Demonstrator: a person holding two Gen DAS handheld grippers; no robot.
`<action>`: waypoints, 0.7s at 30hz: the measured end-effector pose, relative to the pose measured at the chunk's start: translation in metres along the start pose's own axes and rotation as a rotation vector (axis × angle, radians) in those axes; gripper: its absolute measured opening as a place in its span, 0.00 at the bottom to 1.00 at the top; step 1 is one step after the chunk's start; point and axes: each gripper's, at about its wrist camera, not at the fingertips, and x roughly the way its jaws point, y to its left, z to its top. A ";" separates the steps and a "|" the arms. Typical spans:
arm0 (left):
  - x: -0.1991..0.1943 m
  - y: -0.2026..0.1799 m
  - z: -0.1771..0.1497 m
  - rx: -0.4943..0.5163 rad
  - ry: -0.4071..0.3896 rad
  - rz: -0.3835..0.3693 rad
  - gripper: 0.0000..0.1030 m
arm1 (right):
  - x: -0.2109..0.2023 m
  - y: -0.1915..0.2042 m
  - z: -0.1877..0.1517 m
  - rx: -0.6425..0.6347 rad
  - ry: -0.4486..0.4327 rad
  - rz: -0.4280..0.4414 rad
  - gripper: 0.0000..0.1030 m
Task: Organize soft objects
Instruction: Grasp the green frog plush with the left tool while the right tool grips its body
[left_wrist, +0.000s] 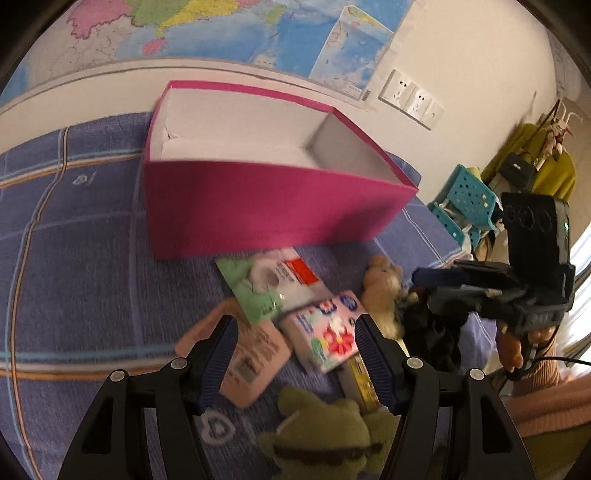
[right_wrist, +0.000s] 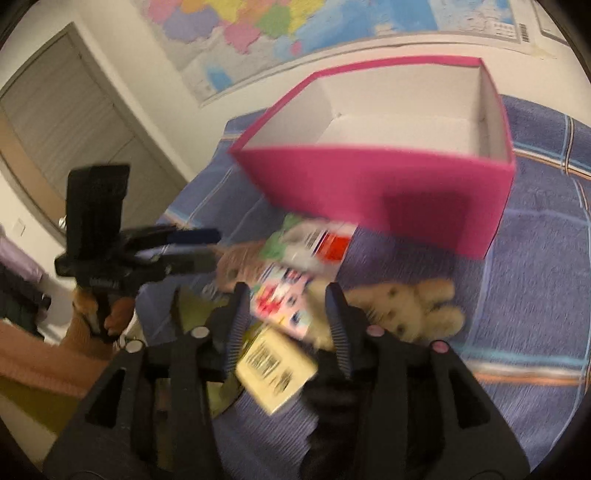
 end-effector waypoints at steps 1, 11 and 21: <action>-0.001 0.001 -0.003 -0.004 0.007 -0.005 0.65 | 0.001 0.006 -0.006 -0.010 0.013 0.015 0.44; -0.012 -0.002 -0.036 0.002 0.066 -0.053 0.64 | 0.020 0.058 -0.057 -0.108 0.160 0.134 0.52; -0.009 -0.008 -0.053 -0.016 0.109 -0.095 0.57 | 0.047 0.061 -0.059 -0.099 0.149 0.103 0.44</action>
